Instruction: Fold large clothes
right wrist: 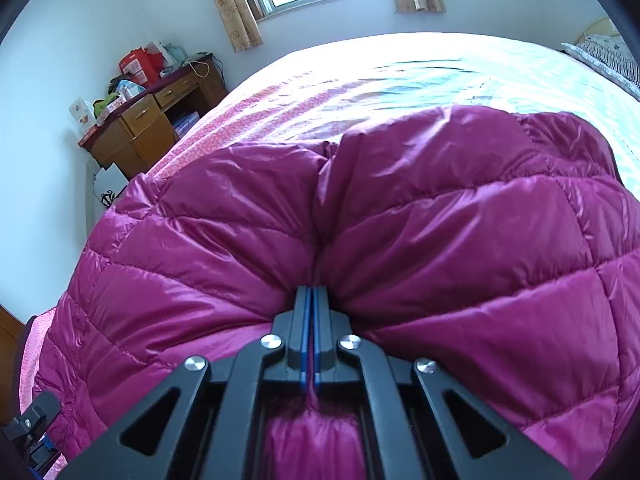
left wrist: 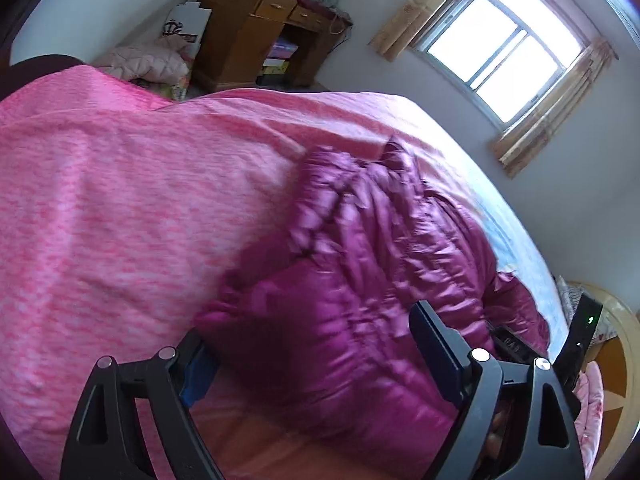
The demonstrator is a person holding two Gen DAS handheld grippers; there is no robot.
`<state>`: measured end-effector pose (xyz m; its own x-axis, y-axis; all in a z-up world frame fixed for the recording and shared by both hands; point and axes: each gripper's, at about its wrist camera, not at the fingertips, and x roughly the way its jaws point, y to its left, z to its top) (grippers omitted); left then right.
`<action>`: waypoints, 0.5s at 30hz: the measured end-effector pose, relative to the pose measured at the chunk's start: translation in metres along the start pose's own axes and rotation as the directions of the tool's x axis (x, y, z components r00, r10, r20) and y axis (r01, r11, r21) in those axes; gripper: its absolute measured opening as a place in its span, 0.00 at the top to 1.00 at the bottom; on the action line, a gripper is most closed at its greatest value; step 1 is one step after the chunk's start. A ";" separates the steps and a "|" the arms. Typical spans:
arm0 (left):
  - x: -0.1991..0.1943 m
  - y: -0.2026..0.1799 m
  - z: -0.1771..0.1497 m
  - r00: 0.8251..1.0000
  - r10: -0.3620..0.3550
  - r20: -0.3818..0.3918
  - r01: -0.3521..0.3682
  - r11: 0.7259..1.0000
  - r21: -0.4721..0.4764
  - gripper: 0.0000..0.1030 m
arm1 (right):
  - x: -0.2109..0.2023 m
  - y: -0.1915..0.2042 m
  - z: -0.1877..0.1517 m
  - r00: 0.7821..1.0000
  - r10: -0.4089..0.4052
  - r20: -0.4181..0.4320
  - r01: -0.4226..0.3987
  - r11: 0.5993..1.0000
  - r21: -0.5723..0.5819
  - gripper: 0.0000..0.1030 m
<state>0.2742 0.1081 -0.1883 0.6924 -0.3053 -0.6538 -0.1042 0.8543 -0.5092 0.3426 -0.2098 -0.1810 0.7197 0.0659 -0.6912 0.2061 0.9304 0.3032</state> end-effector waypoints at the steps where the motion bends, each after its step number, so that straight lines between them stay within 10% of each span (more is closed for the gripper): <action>1: 0.005 -0.005 0.000 1.000 0.016 0.008 -0.016 1.000 0.015 0.15 | 0.000 -0.001 0.000 1.000 -0.001 -0.002 0.001 1.000 0.001 1.00; 15: 0.004 0.004 0.001 0.999 0.011 0.052 -0.011 1.000 0.007 0.15 | -0.067 0.016 -0.047 0.970 0.241 -0.020 -0.236 0.960 0.151 0.86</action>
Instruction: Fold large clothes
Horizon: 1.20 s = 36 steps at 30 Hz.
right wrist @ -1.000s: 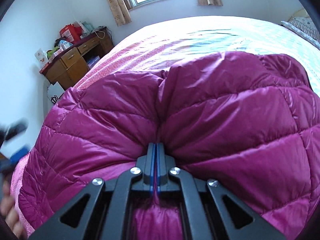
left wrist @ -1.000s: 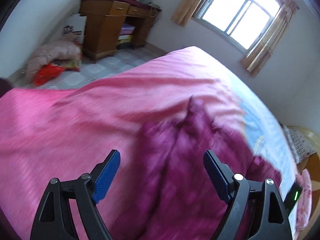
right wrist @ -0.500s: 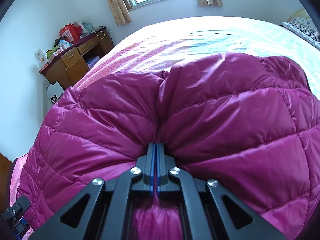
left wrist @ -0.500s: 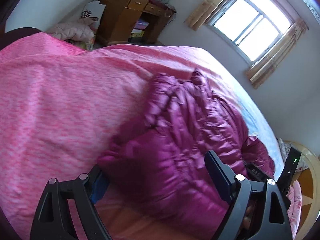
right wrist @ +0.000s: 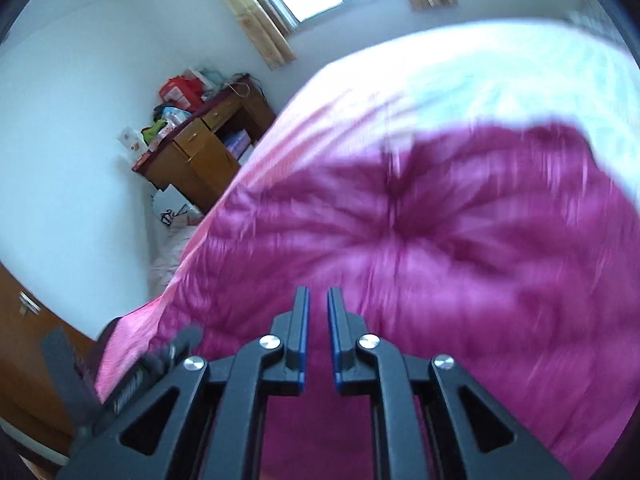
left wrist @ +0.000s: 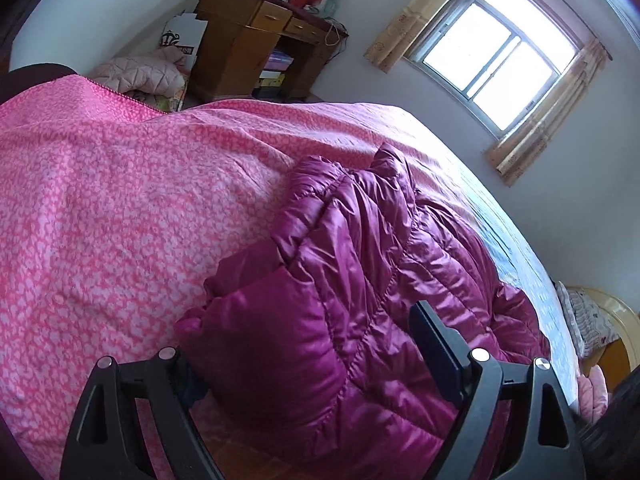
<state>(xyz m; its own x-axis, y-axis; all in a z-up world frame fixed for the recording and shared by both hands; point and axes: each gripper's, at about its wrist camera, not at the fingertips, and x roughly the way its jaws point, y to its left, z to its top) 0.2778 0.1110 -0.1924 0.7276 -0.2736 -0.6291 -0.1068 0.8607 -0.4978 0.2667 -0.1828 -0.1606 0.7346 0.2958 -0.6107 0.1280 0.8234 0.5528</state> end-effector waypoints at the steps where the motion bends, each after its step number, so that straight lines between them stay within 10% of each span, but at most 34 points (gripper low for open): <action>1: 0.001 -0.002 0.001 1.000 0.006 0.001 -0.006 1.000 0.009 0.15 | 0.011 -0.009 -0.009 1.000 -0.007 -0.014 0.008 0.999 0.036 0.92; 5: -0.001 -0.013 0.005 1.000 0.004 0.029 -0.006 0.997 0.071 0.31 | 0.020 -0.021 -0.022 0.999 0.013 0.035 -0.014 0.999 0.030 1.00; 9: -0.011 -0.033 0.012 0.998 -0.017 0.062 0.007 0.986 0.167 0.72 | 0.023 -0.019 -0.020 0.999 0.019 0.029 -0.020 0.999 0.039 1.00; 15: -0.043 -0.085 0.005 0.984 -0.088 0.156 0.019 0.917 0.399 0.81 | 0.023 -0.037 -0.011 0.990 0.134 -0.043 -0.127 0.983 0.136 1.00; 21: -0.083 -0.146 -0.025 0.948 -0.249 0.197 0.052 0.735 0.676 0.81 | -0.021 -0.057 0.005 0.957 0.290 0.012 -0.287 0.938 0.192 0.87; 29: -0.089 -0.218 -0.120 0.924 -0.381 0.033 0.133 0.399 0.907 0.81 | -0.137 -0.139 0.006 0.965 0.085 0.248 -0.144 0.962 0.232 0.77; 33: -0.070 -0.236 -0.171 0.929 -0.362 -0.081 0.190 0.277 0.942 0.81 | -0.169 -0.176 -0.006 0.956 -0.024 0.293 -0.067 0.953 0.296 0.74; 36: -0.048 -0.237 -0.205 0.937 -0.311 -0.156 0.227 0.207 0.951 0.81 | -0.177 -0.185 -0.010 0.946 -0.050 0.320 -0.068 0.936 0.346 0.42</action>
<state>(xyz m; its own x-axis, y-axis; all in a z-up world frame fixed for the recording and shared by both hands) 0.1291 -0.1677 -0.1669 0.6093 -0.5915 -0.5281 0.7882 0.5246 0.3218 0.1064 -0.3828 -0.1605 0.9021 0.0837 -0.4234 0.3004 0.5825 0.7553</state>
